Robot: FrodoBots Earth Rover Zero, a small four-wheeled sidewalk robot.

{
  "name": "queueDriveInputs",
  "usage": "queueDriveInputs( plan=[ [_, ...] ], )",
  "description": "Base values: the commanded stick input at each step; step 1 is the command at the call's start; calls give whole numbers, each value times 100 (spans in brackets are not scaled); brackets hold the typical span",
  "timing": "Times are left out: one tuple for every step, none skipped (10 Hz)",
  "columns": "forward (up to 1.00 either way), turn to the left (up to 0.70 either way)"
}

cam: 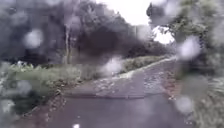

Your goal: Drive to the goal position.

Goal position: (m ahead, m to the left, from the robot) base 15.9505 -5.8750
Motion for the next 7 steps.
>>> queueDriveInputs(
  plan=[
    [85, 0],
    [85, 0],
    [85, 0],
    [85, 0],
    [85, 0],
    [85, 0],
    [85, 0]
  ],
)
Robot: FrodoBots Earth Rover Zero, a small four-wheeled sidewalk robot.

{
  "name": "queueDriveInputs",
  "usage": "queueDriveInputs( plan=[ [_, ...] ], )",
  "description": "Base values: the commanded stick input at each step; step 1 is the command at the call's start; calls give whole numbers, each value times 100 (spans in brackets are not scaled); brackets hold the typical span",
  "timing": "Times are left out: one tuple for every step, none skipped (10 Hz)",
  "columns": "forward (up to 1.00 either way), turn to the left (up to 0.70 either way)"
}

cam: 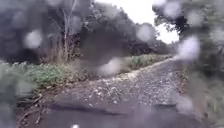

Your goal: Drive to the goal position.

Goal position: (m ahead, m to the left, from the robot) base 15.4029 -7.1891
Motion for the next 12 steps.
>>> queueDriveInputs(
  plan=[
    [85, -3],
    [85, -10],
    [85, -17],
    [85, -34],
    [85, -34],
    [85, -34],
    [85, -34],
    [85, -34],
    [85, -34],
    [85, -34],
    [85, -34],
    [85, -34]
  ],
)
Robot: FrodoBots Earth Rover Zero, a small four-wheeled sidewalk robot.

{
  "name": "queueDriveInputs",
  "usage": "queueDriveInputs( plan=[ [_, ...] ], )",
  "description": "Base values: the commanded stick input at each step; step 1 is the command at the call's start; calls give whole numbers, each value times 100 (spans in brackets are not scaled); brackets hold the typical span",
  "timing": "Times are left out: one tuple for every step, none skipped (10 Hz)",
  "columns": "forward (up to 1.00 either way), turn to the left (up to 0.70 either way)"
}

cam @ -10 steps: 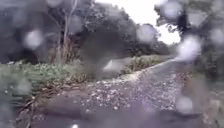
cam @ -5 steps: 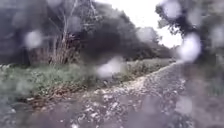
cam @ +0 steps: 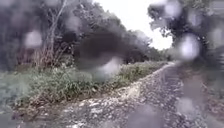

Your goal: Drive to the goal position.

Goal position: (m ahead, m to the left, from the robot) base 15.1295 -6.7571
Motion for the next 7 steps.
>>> queueDriveInputs(
  plan=[
    [85, -34],
    [85, -34],
    [85, -34],
    [85, -34],
    [85, -34],
    [85, -34],
    [85, -34]
  ],
)
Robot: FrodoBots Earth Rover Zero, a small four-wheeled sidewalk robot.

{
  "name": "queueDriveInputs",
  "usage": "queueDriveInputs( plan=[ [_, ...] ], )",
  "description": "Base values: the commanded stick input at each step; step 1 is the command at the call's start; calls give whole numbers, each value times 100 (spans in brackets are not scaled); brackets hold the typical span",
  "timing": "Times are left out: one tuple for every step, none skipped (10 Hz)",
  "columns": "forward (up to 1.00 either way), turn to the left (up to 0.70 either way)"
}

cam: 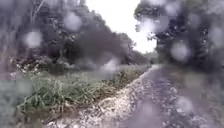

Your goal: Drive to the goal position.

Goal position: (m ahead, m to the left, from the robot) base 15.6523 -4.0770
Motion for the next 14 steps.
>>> queueDriveInputs(
  plan=[
    [85, -34],
    [85, -34],
    [85, -34],
    [85, -34],
    [85, -34],
    [85, -34],
    [85, -34],
    [85, -34],
    [85, -34],
    [85, -34],
    [85, -34],
    [85, 0],
    [85, 0],
    [85, 0]
  ],
)
